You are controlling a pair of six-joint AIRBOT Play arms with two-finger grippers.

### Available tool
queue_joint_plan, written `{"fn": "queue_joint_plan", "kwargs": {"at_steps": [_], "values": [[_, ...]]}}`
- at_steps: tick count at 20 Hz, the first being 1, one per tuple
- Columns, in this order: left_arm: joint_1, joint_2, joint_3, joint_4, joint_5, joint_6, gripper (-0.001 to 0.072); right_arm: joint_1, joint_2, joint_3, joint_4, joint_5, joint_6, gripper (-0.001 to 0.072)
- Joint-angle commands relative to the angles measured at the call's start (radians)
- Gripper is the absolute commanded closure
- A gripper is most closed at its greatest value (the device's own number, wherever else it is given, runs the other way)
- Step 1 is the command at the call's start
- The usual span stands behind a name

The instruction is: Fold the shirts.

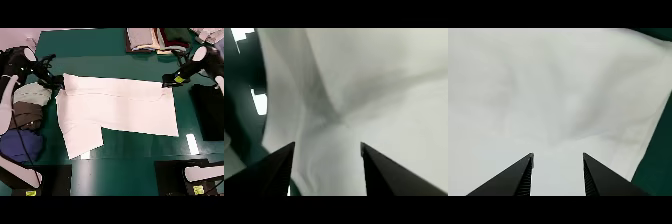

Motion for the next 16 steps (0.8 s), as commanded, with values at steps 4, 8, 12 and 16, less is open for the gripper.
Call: {"fn": "queue_joint_plan", "kwargs": {"at_steps": [4, 8, 12, 16], "values": [[0.001, 0.338, -0.331, 0.094, 0.04, -0.034, 0.0211, -0.046, 0.29, -0.185, 0.001, 0.045, -0.021, 0.0345], [0.001, 0.614, -0.776, 0.072, 0.106, -0.063, 0.0212, -0.04, 0.45, -0.327, 0.002, 0.034, -0.035, 0.0345], [0.001, 0.779, -1.074, -0.047, 0.162, -0.082, 0.0212, -0.026, 0.52, -0.384, 0.029, 0.027, -0.035, 0.0345], [0.001, 0.79, -1.193, -0.22, 0.259, -0.072, 0.0212, -0.032, 0.531, -0.394, 0.054, 0.029, -0.035, 0.0345]]}}
